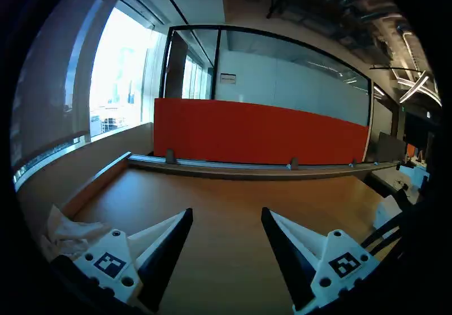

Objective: Fold towel

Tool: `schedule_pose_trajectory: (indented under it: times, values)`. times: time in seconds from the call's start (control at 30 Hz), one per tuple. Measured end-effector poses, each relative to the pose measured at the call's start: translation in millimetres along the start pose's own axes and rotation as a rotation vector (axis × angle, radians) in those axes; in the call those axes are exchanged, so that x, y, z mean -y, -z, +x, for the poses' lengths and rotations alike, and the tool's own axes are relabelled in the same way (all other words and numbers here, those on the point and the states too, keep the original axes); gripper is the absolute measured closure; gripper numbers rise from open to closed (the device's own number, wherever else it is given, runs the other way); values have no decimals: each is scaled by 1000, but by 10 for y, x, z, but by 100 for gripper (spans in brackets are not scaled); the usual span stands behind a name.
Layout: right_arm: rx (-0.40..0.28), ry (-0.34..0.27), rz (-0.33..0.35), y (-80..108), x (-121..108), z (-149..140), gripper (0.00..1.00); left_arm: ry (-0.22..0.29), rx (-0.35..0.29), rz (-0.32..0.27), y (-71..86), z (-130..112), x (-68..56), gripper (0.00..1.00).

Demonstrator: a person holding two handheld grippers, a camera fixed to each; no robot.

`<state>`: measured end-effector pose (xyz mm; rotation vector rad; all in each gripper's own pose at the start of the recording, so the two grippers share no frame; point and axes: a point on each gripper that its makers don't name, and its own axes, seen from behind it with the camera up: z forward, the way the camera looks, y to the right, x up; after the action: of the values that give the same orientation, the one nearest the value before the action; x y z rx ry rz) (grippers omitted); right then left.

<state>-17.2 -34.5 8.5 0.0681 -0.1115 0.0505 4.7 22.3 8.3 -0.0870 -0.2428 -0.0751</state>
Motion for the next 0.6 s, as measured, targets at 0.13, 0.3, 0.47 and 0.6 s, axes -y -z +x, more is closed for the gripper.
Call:
schedule_pose_trajectory:
  times: [0.13,0.3,0.47,0.6]
  values:
    - [5,-14,14,21,108,34,0,-29,6,5,-13,-46,43,11]
    - [2,-39,45,48,265,118,0,-88,-11,20,-38,-72,117,11]
    - [-8,-46,58,73,363,166,0,-116,-71,19,-46,-79,183,11]
    - [-9,-47,59,70,392,136,0,-119,-101,29,-61,-169,266,11]
